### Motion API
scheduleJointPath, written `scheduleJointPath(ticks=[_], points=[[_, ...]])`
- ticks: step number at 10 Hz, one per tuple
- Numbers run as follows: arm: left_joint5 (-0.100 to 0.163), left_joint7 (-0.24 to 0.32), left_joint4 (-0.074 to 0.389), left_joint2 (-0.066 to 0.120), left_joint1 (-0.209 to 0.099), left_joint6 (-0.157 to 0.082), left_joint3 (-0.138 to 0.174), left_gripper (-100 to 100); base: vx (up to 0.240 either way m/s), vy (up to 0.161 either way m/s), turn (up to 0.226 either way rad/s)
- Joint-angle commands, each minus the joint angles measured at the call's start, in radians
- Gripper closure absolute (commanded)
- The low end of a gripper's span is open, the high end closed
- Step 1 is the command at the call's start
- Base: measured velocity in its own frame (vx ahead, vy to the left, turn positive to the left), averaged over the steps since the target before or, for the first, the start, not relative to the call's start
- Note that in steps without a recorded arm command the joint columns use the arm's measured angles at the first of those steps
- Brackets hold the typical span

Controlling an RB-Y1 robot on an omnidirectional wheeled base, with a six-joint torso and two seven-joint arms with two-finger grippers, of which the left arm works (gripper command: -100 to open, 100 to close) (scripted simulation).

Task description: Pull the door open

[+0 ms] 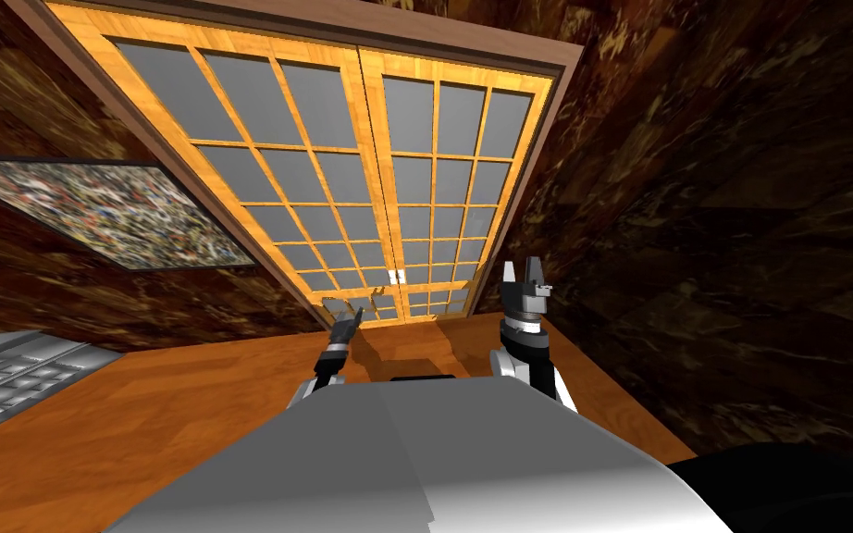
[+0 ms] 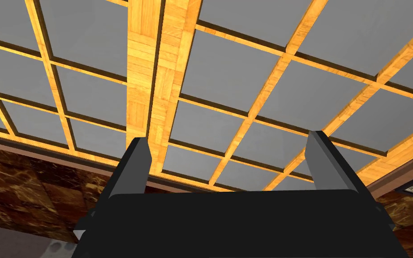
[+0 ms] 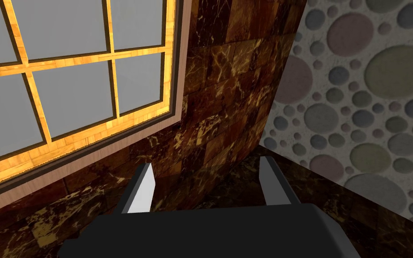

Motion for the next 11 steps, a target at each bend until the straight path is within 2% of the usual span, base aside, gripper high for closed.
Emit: scheduleJointPath(ticks=[1,11], points=[[-0.021,-0.032,0.032,-0.001,-0.008,-0.007,0.014,-100,0.153,-0.051,0.04],[-0.123,-0.185,0.22,-0.02,-0.07,-0.053,0.083,-100,0.106,-0.031,0.032]])
